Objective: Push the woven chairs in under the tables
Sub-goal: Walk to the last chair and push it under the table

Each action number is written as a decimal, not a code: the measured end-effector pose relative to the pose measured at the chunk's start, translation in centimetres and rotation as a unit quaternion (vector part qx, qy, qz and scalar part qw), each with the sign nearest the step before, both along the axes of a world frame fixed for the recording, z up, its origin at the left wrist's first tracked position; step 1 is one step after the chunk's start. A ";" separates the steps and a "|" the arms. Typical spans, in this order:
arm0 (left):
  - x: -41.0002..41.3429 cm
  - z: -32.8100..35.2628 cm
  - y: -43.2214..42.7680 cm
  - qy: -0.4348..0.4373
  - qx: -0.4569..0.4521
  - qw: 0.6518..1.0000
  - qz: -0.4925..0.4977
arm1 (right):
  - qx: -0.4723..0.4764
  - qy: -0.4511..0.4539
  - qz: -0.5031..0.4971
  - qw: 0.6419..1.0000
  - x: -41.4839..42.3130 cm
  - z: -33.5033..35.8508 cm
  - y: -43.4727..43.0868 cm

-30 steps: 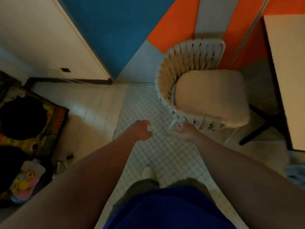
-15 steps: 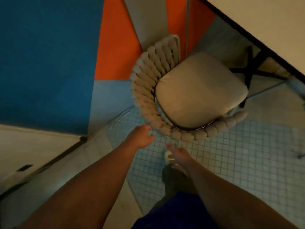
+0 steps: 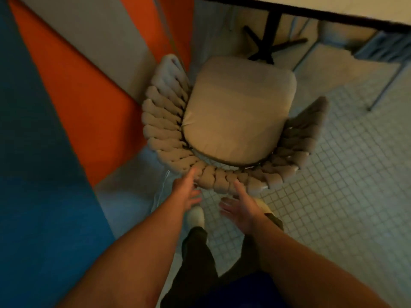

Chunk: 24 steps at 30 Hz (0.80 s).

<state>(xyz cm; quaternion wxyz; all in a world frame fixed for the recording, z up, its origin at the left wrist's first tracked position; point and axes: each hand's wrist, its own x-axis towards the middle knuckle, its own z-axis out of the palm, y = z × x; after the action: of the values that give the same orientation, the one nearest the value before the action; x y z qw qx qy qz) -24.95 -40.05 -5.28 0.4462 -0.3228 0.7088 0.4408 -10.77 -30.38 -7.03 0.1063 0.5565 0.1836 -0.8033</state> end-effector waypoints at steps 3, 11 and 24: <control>-2.1 -1.4 -1.0 -0.065 0.072 0.995 0.027 | 0.021 -0.017 -0.146 0.989 -2.0 -1.1 -2.4; -7.5 -5.7 -3.6 -0.092 0.135 0.985 0.050 | 0.007 -0.015 -0.320 0.947 -7.0 -4.2 -6.5; -11.9 -7.9 -2.0 -0.078 0.171 0.982 0.019 | 0.036 -0.045 -0.375 0.925 -10.6 -4.3 -4.1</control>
<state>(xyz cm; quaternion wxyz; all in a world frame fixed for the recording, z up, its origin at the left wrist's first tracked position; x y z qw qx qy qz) -36.83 -42.01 -13.18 0.5401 -0.2887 0.5799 0.5372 -21.37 -34.49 -11.29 -0.2149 0.6236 -0.0145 -0.7515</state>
